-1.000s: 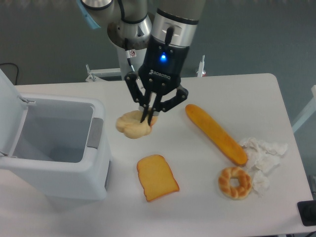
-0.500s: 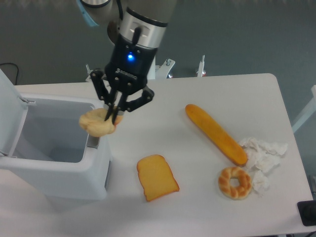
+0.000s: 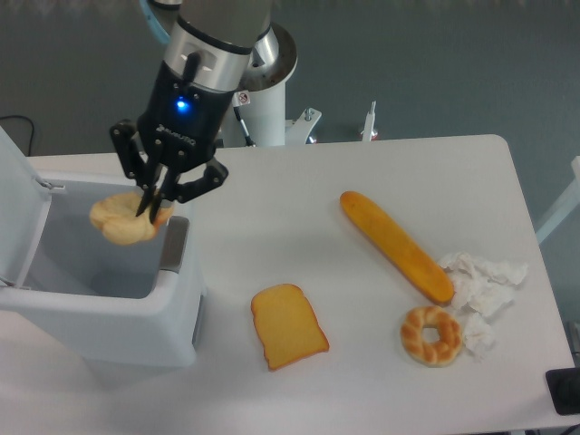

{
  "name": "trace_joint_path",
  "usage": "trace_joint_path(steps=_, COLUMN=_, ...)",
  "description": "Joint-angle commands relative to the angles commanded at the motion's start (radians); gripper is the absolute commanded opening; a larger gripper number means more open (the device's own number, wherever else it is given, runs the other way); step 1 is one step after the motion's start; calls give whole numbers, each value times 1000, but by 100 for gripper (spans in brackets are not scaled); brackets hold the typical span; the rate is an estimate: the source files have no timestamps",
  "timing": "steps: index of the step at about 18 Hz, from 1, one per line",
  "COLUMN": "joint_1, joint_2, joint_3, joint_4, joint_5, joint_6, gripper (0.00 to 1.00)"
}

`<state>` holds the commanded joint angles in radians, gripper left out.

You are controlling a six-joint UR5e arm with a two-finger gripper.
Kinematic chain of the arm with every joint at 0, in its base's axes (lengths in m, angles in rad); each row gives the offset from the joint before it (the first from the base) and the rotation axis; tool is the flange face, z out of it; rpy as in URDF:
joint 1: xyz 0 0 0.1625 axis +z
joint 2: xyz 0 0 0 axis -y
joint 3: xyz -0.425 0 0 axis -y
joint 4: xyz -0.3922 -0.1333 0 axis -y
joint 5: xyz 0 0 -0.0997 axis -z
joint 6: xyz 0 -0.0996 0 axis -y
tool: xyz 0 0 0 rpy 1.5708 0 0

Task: Place the round bread in the trash can
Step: 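Lift the round bread roll and carry it over the white trash bin, then lower the roll into the bin and open the gripper to release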

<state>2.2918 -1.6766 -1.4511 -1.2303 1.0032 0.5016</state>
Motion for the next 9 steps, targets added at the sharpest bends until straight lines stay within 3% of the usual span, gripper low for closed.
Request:
trace_joint_path(steps=5, joint_1=-35, joint_2=-8, joint_3=-12, joint_4=0, joint_5=0, joint_6=3, gripper=4)
trace_joint_path(steps=7, joint_1=-41, joint_2=-17, joint_3=-12, joint_4=3, joint_5=0, joint_6=8, gripper=14)
trace_joint_path(steps=9, joint_1=-49, joint_2=-21, joint_3=-15, joint_4=20, joint_5=2, joint_6=8, gripper=17)
